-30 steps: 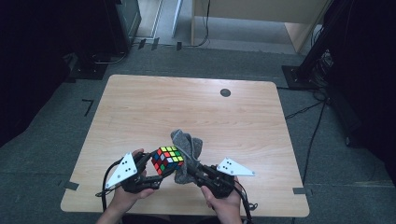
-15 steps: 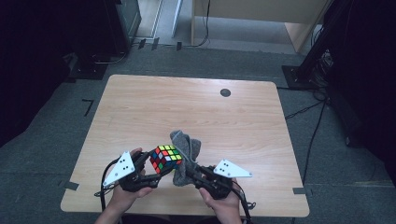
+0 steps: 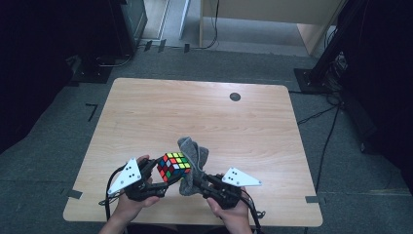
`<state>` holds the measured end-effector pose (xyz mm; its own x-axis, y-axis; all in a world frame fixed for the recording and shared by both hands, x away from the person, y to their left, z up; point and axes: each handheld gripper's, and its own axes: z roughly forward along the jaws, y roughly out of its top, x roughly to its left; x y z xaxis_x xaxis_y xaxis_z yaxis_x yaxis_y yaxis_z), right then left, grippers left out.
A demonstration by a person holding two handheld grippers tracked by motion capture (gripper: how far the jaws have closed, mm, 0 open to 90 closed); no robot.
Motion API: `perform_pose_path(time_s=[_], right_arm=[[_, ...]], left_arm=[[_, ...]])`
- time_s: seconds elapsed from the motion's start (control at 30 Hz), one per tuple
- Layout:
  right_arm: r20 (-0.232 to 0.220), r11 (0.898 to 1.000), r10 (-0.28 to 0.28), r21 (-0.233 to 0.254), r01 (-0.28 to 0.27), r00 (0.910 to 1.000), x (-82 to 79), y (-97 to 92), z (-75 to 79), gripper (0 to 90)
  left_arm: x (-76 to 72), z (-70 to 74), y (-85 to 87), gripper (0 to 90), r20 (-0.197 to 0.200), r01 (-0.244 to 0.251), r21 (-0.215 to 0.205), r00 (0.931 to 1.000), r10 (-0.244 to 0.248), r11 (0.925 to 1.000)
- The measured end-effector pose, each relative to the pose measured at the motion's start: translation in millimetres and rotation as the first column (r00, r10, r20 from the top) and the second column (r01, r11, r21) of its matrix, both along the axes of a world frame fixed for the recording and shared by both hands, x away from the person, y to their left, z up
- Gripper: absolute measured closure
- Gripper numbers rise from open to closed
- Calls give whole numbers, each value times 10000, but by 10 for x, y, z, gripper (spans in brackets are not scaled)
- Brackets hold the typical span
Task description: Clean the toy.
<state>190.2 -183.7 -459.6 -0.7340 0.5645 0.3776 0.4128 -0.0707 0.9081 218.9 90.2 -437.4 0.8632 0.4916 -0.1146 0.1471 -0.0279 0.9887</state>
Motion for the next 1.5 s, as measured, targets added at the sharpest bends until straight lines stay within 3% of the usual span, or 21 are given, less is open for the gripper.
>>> perform_pose_path(time_s=[0.13, 0.27, 0.37, 0.47, 0.57, 0.63, 0.73, 0.8, 0.87, 0.9, 0.97, 1.03, 1.3, 1.5], right_arm=[[204, 9993, 144, -352, -136, 9997, -11, 31, 16, 721], [604, 9988, -463, 189, 452, 9971, -18, -82, 120, 721], [637, 9994, -326, -94, 333, 9974, -28, -35, 75, 720], [408, 9974, 277, -675, -249, 9988, -21, 69, -25, 718], [633, 9945, 336, -1015, -270, 9974, -22, 83, -21, 718], [933, 9960, 54, -898, 31, 9956, -17, 23, 37, 718], [1194, 9987, -425, -226, 455, 9919, -23, -75, 116, 718], [1134, 9994, -268, -193, 291, 9932, -34, -58, 99, 718], [986, 9984, 130, -567, -74, 9950, -32, 8, 41, 717], [704, 9958, 470, -812, -413, 9964, -23, 48, 5, 715], [673, 9887, 761, -1340, -666, 9948, -32, 139, -67, 714], [571, 9851, 959, -1485, -865, 9938, -53, 232, -112, 714], [592, 9897, 1017, -1070, -950, 9931, -133, 408, -93, 718], [628, 9885, 1232, -956, -1169, 9904, -175, 506, -92, 718]], left_arm=[[5, 8, 18, 342, 0, -37, -110, 10000, 37, 9999], [0, -2, 1, 342, -29, 50, -55, 10000, -51, 10000], [0, -1, 1, 342, -21, 37, 62, 10000, -37, 10000], [11, -2, 21, 342, -58, -25, 22, 10000, 25, 10000], [17, -1, 31, 342, -51, -76, -9, 10000, 75, 10000], [16, -5, 25, 342, -64, -40, -27, 10000, 40, 10000], [14, -17, 11, 342, -115, 74, -56, 9999, -75, 10000], [19, -15, 15, 341, -157, 81, -61, 9998, -82, 9999], [32, -10, 38, 341, -219, -5, -150, 9998, 1, 9999], [40, -8, 49, 341, -269, -42, -241, 9996, 36, 9997], [57, -4, 74, 341, -411, -174, -475, 9990, 154, 9987], [65, -9, 80, 341, -552, -272, -694, 9982, 234, 9972], [59, -35, 32, 341, -786, -242, -1038, 9968, 160, 9943], [14, -65, -85, 341, -594, -30, -544, 9982, -3, 9985]])
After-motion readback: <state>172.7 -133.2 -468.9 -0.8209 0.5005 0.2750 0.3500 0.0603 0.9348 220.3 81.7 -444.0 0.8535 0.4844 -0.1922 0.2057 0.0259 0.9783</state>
